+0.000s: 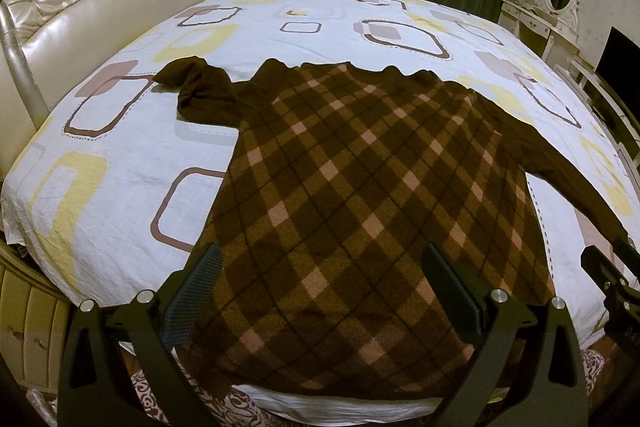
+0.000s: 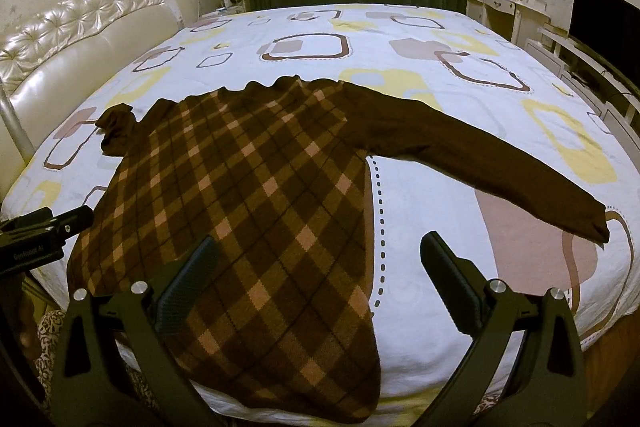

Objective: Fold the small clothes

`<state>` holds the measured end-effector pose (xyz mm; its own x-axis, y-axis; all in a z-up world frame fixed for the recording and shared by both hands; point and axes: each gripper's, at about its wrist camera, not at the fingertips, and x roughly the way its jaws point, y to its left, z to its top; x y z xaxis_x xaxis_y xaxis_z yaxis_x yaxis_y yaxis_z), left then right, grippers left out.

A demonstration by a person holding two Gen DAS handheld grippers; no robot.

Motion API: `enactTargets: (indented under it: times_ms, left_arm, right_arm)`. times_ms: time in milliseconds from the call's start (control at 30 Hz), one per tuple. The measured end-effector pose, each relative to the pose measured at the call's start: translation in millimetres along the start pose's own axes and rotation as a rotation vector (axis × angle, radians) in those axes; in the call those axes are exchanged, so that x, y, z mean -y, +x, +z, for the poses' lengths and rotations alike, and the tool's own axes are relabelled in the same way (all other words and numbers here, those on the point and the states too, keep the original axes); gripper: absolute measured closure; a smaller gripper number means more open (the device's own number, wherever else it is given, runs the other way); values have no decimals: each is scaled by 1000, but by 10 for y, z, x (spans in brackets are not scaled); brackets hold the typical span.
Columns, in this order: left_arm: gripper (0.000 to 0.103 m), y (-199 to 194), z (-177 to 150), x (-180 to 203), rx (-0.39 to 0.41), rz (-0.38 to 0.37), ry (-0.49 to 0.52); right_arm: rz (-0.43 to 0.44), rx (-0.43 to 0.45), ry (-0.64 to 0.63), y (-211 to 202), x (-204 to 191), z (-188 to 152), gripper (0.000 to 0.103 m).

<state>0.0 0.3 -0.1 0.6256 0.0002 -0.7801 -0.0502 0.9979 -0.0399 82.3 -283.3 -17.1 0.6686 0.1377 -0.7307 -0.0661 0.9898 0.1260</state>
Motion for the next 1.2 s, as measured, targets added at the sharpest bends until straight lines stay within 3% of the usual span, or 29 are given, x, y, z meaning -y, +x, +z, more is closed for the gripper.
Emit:
enactTargets:
  times_ms: [1200]
  left_arm:
    - [4, -14, -3, 18, 1, -3, -1]
  right_arm:
    - [0, -7, -2, 20, -23, -34, 2]
